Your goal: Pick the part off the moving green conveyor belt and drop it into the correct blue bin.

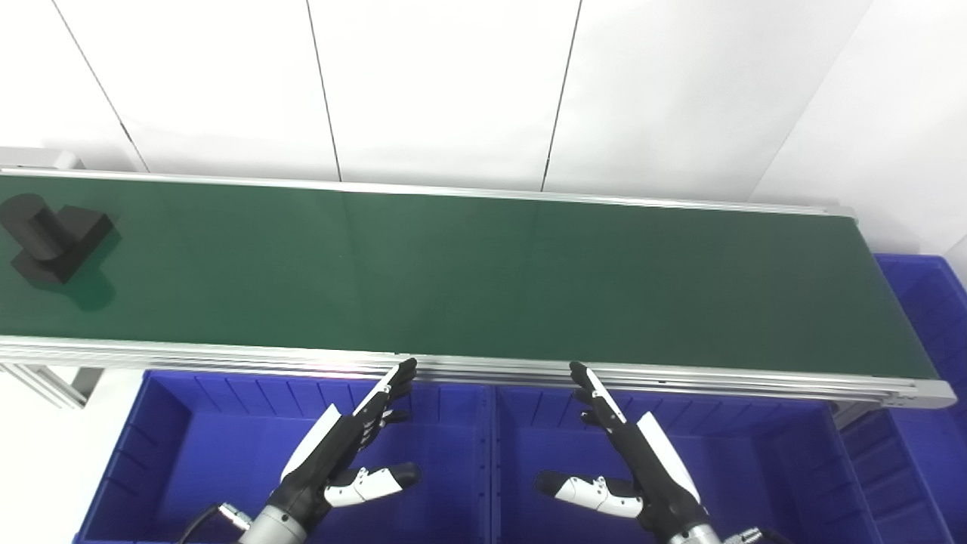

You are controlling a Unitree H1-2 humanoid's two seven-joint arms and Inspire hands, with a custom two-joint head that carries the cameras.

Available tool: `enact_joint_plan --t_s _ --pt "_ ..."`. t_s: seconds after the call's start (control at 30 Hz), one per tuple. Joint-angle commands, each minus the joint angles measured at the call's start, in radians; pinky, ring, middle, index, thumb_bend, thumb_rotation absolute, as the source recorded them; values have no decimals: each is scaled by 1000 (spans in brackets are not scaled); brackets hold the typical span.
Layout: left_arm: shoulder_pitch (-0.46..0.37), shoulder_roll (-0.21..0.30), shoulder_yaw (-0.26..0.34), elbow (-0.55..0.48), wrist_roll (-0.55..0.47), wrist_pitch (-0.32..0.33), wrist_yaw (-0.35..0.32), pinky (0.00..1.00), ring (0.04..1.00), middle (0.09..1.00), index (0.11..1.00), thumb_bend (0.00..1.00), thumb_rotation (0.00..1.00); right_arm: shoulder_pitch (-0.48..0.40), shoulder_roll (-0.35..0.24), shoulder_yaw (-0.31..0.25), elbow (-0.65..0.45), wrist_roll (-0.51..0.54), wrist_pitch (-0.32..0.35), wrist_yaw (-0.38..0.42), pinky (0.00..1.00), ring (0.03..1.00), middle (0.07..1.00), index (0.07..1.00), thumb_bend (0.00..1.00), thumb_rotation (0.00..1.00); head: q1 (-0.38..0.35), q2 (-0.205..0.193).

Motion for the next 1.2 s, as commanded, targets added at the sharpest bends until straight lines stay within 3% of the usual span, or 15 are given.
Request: enact_joint_plan --t_s 0.0,1.17 --pt "-14 -3 5 -21 0 -26 15 876 973 996 990 884 731 -8 -1 -1 -25 3 -66 -14 864 945 979 1000 856 632 1 0" --pt "-30 6 -4 -8 -21 -30 -5 899 975 1000 997 868 651 -10 -4 -1 -20 7 -65 -14 867 948 974 1000 891 594 9 -2"
